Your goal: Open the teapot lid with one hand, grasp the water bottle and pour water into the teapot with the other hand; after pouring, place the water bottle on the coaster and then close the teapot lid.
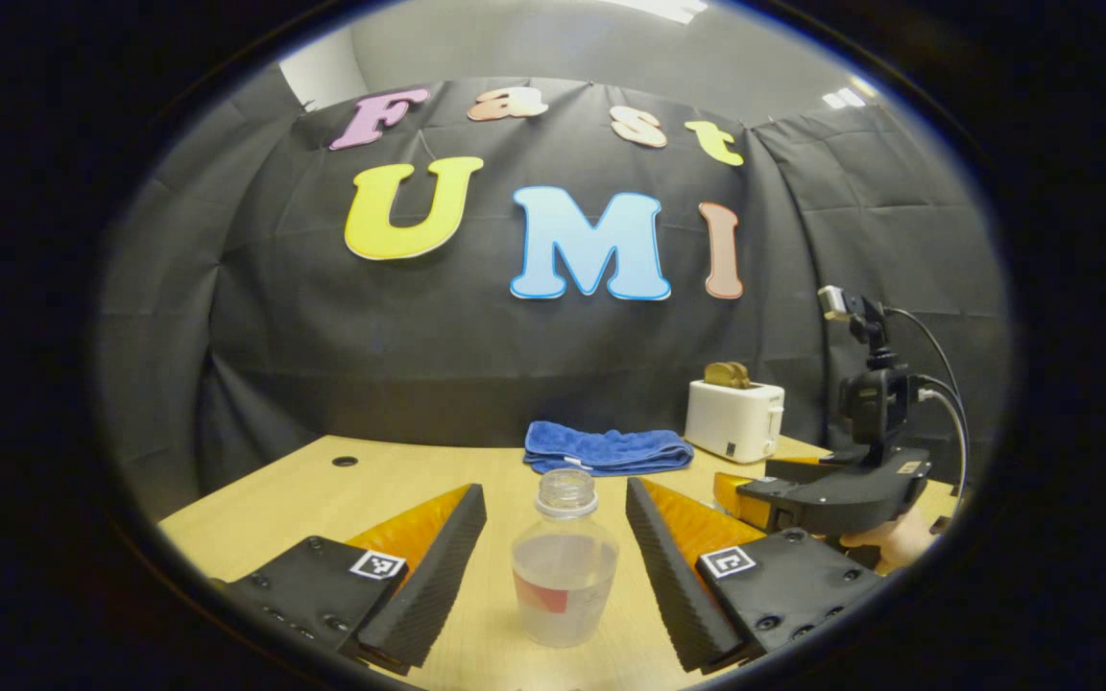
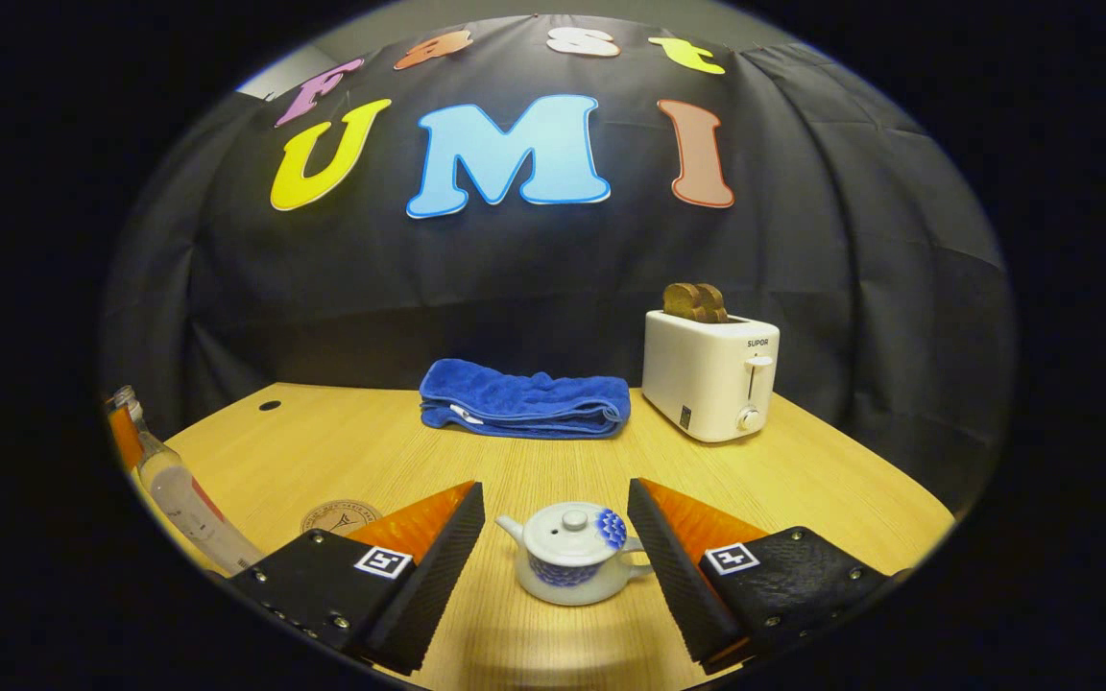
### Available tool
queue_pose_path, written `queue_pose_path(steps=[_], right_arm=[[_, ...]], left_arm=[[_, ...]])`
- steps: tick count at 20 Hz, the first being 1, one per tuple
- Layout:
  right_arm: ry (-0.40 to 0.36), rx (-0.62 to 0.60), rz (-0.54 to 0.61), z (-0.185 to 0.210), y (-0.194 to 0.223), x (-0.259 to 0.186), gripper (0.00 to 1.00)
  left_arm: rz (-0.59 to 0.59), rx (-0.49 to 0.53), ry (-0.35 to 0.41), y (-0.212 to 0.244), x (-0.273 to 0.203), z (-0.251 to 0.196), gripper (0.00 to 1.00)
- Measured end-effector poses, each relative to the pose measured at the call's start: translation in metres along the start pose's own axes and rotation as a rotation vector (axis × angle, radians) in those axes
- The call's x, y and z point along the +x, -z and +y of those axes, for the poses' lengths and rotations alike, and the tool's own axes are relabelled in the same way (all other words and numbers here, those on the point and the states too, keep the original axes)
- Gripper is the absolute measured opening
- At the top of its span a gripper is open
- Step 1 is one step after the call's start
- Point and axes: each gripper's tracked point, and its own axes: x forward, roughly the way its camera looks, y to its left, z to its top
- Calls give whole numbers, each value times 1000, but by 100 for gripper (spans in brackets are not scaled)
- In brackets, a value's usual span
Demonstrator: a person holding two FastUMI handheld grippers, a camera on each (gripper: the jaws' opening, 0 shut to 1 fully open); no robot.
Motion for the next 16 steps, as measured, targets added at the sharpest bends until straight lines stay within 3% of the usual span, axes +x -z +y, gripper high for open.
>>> queue_pose_path(steps=[2, 4, 9, 11, 13, 14, 16], right_arm=[[5, 11, 4, 0, 3, 4, 95], [6, 16, 8, 0, 6, 12, 81], [19, 19, 19, -1, 10, 19, 81], [21, 9, 16, 0, 12, 21, 72], [45, -27, 9, -6, 13, 22, 71], [46, -34, 6, -5, 13, 22, 61], [41, -49, -4, -2, 13, 23, 59]], left_arm=[[2, -3, 1, 3, 1, 1, 95], [4, -3, 2, 4, 3, 3, 95], [6, -12, 5, 5, 1, 6, 96], [8, -16, 3, 6, 2, 8, 96], [12, -22, 3, 8, 4, 9, 96], [15, -26, 3, 9, 5, 9, 96], [19, -31, 2, 13, 4, 11, 96]])
